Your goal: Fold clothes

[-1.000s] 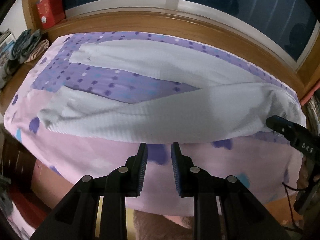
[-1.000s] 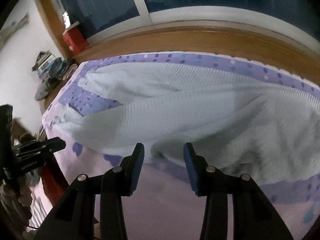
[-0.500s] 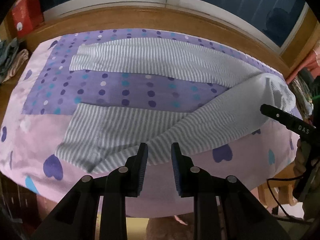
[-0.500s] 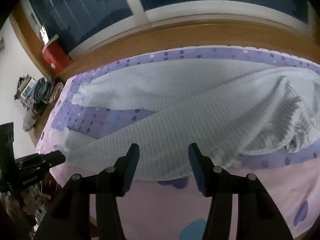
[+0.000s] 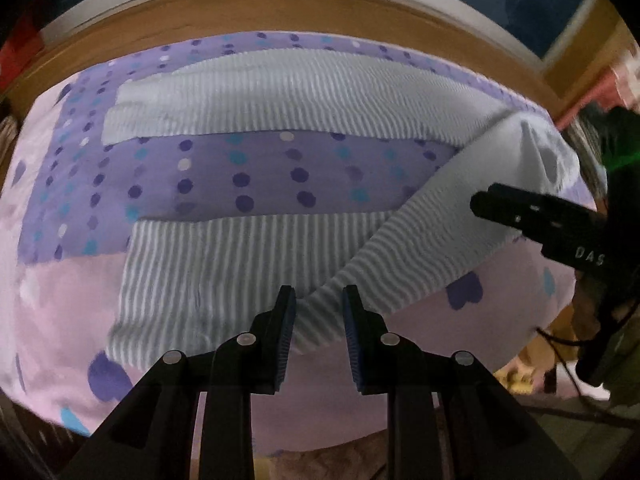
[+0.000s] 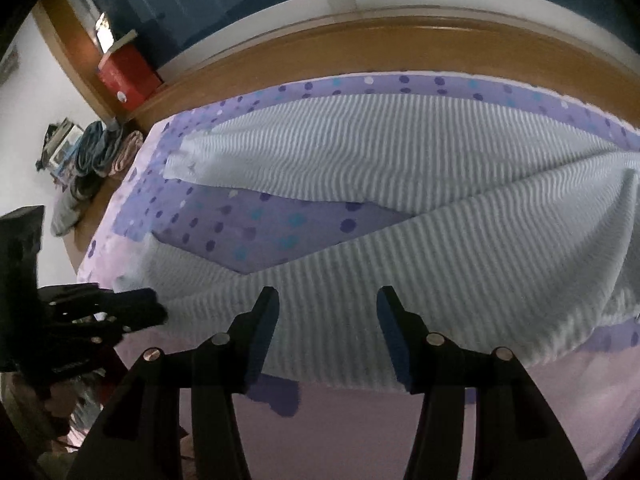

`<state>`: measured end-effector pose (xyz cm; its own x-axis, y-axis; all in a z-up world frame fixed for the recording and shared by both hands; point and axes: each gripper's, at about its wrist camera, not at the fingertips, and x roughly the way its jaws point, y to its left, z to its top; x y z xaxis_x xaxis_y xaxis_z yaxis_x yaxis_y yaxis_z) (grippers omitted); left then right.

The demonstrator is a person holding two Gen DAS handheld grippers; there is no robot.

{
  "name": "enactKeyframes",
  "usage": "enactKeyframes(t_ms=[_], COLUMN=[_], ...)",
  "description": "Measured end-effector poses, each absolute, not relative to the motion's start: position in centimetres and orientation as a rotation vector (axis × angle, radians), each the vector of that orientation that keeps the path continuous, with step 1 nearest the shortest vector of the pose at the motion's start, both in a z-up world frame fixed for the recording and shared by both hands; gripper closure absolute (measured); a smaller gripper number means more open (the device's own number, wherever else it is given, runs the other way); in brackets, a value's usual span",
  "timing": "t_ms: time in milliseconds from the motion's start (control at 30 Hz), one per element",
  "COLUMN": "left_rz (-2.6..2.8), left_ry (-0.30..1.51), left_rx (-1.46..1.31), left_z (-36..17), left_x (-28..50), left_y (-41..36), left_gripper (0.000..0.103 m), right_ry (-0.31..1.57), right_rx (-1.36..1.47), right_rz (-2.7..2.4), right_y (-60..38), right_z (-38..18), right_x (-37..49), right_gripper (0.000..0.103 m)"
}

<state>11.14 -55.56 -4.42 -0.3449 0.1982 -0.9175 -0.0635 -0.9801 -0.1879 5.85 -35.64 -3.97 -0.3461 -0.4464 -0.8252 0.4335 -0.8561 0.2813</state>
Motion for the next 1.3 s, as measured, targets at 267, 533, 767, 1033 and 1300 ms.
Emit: enactKeyframes(t_ms=[267, 533, 767, 1033, 1300], left_rz=[2.119, 1.898, 1.841, 1.803, 1.835], left_ry=[0.093, 0.122, -0.01, 0.081, 0.022], left_rx=[-1.557, -1.455, -1.371, -1.312, -1.354], left_z=[-4.9, -5.5, -5.7, -5.5, -6.2], left_x=[9.6, 8.5, 8.8, 9.8, 8.5], left_y=[-55.4, -56.5, -55.8, -54.7, -56.3], left_gripper=[0.077, 0.075, 0.073, 0.073, 0.073], right_ry=[-0.138, -0.193, -0.188, -0.163, -0.551], right_rx=[1.44, 1.546, 1.626, 1.709, 1.566], right_rz=[-2.43, -2.649, -2.675, -2.71, -2.709], right_y=[-38.2, -41.5, -42.9, -43.3, -39.6], right_z=[-3.7, -3.3, -4.4, -6.0, -5.0], right_x=[7.8, 8.8, 7.7, 6.6, 8.1], right_gripper=[0.051, 0.051, 0.052, 0.069, 0.098])
